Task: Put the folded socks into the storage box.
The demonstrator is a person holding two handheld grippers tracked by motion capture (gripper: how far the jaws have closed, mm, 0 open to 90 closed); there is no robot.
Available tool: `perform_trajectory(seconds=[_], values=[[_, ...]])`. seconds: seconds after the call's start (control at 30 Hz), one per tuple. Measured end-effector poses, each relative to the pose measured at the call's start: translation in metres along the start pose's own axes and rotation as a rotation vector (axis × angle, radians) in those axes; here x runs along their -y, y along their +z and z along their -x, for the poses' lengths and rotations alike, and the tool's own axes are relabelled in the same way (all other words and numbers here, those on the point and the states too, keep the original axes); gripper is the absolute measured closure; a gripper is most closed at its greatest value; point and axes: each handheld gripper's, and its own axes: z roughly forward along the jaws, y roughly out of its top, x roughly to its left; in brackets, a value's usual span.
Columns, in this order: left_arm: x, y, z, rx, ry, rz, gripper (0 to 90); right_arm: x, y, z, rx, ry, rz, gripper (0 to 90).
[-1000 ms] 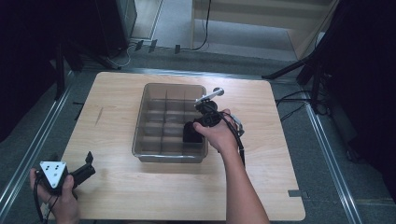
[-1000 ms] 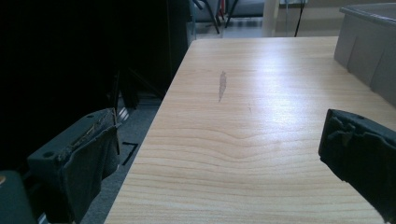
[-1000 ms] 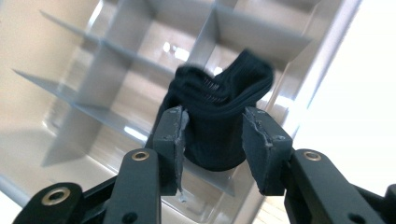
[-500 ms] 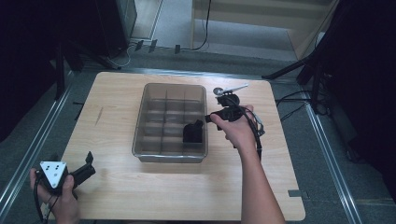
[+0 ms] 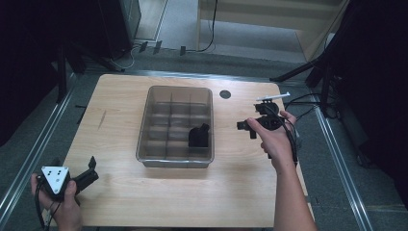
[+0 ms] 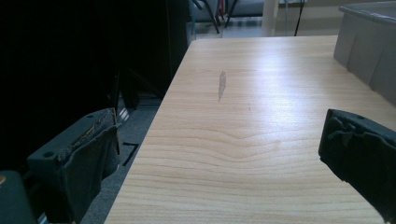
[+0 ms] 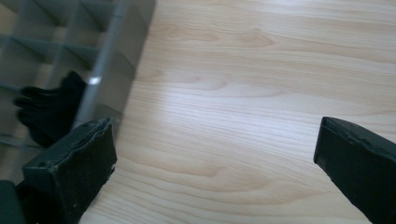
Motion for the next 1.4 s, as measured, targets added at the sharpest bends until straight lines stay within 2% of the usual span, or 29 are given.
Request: perform_trajectory(seconds=[0.13, 0.17, 0.23, 0.37, 0.43, 0.47, 0.53, 0.57, 0.7, 0.73, 0.77, 0.8, 0.9, 1.1, 1.2, 1.3, 1.33, 1.4], values=[[0.0, 0.0, 0.0, 0.0, 0.0, 0.0, 0.0, 0.006, -0.001, 0.01, 0.024, 0.007, -0.008, 0.0], [0.0, 0.0, 0.0, -0.001, 0.001, 0.0, 0.0, 0.012, -0.001, 0.019, 0.027, 0.017, -0.006, 0.0], [0.0, 0.0, 0.0, -0.001, 0.003, 0.001, 0.0, 0.014, -0.001, 0.021, 0.031, 0.021, -0.008, 0.0], [0.0, 0.0, 0.001, 0.001, 0.008, 0.001, 0.0, 0.029, -0.001, 0.04, 0.046, 0.036, 0.005, 0.0], [0.0, 0.0, 0.001, 0.001, 0.007, 0.001, 0.0, 0.031, -0.001, 0.043, 0.046, 0.037, 0.008, 0.0], [0.0, 0.0, 0.001, 0.002, 0.008, 0.002, 0.0, 0.039, -0.001, 0.051, 0.058, 0.042, 0.019, 0.0], [0.0, 0.0, 0.001, 0.002, 0.009, 0.003, 0.0, 0.041, -0.001, 0.054, 0.064, 0.044, 0.026, 0.0], [0.0, 0.0, 0.001, 0.002, 0.008, 0.002, 0.0, 0.049, -0.001, 0.062, 0.075, 0.047, 0.043, 0.0], [0.0, 0.0, 0.001, 0.003, 0.008, 0.003, 0.0, 0.06, -0.001, 0.072, 0.084, 0.052, 0.065, 0.0], [0.0, 0.0, 0.001, 0.002, 0.009, 0.003, 0.0, 0.068, 0.0, 0.079, 0.092, 0.056, 0.082, 0.0], [0.0, 0.0, 0.001, 0.002, 0.009, 0.004, 0.0, 0.068, 0.0, 0.079, 0.092, 0.056, 0.082, 0.0], [0.0, 0.0, 0.001, 0.002, 0.013, 0.005, 0.0, 0.078, 0.0, 0.087, 0.095, 0.063, 0.101, 0.0], [0.0, -0.001, 0.001, 0.002, 0.017, 0.005, 0.0, 0.085, 0.001, 0.093, 0.096, 0.077, 0.114, 0.0], [0.0, -0.001, 0.002, 0.0, 0.02, 0.004, 0.0, 0.116, 0.004, 0.115, 0.112, 0.094, 0.175, 0.0], [0.0, -0.001, 0.002, 0.002, 0.016, 0.005, 0.0, 0.125, 0.005, 0.119, 0.109, 0.101, 0.183, 0.0], [0.0, -0.001, 0.002, 0.003, 0.017, 0.008, 0.0, 0.141, 0.005, 0.121, 0.1, 0.112, 0.217, 0.0], [0.0, -0.001, 0.002, 0.003, 0.018, 0.008, 0.0, 0.153, 0.006, 0.122, 0.084, 0.104, 0.25, 0.0], [0.0, -0.001, 0.002, 0.002, 0.021, 0.008, 0.0, 0.157, 0.006, 0.121, 0.085, 0.1, 0.255, 0.0]])
